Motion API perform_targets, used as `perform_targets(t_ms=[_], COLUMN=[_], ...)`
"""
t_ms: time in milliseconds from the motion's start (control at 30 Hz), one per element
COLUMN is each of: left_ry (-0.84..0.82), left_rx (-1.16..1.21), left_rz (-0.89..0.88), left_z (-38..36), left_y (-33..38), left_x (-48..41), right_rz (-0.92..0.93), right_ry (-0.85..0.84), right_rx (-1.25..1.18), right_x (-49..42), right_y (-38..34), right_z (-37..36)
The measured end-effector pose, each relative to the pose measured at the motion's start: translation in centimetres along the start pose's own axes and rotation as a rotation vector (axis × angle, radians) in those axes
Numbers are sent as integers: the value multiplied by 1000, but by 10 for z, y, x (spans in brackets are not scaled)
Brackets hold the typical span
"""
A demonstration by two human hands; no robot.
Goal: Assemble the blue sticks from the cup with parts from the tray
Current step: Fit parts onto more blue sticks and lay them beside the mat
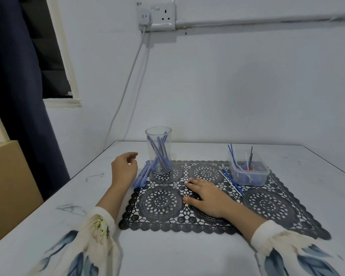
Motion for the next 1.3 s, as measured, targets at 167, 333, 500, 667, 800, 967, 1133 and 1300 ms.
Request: perform_targets(t_ms=[167,333,500,667,800,967,1133,1300], left_ry=[56,-186,-544,-692,-691,-646,-605,-654], left_rx=[-18,-222,-517,-646,-842,-897,-859,-926], left_rz=[-103,-140,-95,14,-23,-106,-182,-215], left_z=[7,-12,-36,-46,-53,-63,-62,-62], left_y=[53,92,105,111,115,115,116,118], left_x=[-41,-78,-88,-90,-90,-88,-91,-86], right_rz=[6,7,12,8,15,22,25,25], right_ry=[0,-10,-11,-18,-4,-16,-12,-5], right_rx=[9,3,7,-20,-38,-15,-1,-12], right_x=[0,-1,-2,-3,-3,-4,-4,-3], right_y=[-1,1,3,4,5,6,5,4], right_z=[1,0,-1,-2,-3,-3,-2,-1])
Point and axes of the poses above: each hand's wrist, its own x-axis away from the middle knuckle, its own z-axis out of the back of the hand, y = z × x, the point moved 5 cm from there along -x, towards the middle knuckle, and after that the axes turned 6 degrees about y, right-handed, at the moved point
